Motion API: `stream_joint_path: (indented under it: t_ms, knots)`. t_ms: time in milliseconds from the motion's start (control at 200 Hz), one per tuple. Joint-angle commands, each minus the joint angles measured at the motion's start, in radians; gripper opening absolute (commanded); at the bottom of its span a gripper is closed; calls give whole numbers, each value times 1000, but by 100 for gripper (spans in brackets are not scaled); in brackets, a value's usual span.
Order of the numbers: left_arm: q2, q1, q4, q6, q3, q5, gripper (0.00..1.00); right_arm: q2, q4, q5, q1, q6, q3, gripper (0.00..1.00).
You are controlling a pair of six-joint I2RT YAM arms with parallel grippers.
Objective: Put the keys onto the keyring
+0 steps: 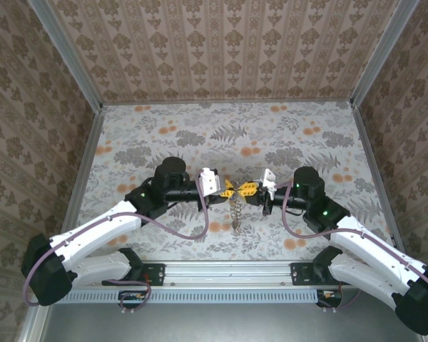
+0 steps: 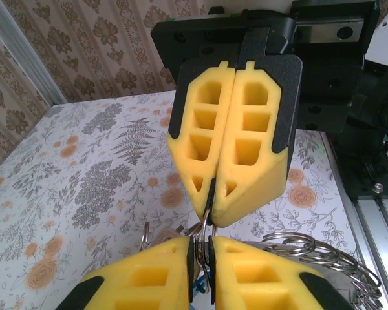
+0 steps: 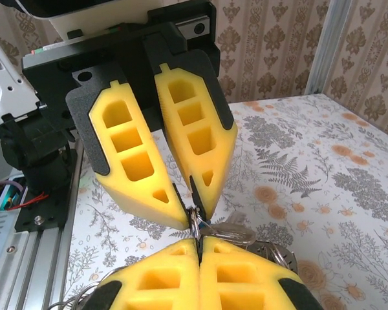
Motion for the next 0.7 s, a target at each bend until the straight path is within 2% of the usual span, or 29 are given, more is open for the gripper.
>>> stream_joint_path:
  t_ms: [0, 190, 235, 290, 440, 555, 695]
  knots:
    - [16, -4, 3, -19, 32, 21, 20, -25, 66, 6, 9, 2, -3, 0]
    - [26, -4, -17, -8, 39, 12, 17, -25, 59, 4, 9, 1, -4, 0]
    - [28, -4, -36, 4, 46, 12, 12, -24, 51, 4, 9, -2, -4, 0]
    - [33, -5, -67, 20, 65, 7, 1, -24, 30, 1, 10, -11, 0, 0]
    - [42, -8, -155, 70, 118, -21, 0, 5, -188, 2, 10, -93, 77, 0]
    - [59, -23, -262, 126, 183, -67, 0, 45, -371, 39, 16, -158, 155, 9]
    - [78, -38, -346, 147, 240, -114, 0, 88, -501, 82, 21, -196, 240, 21]
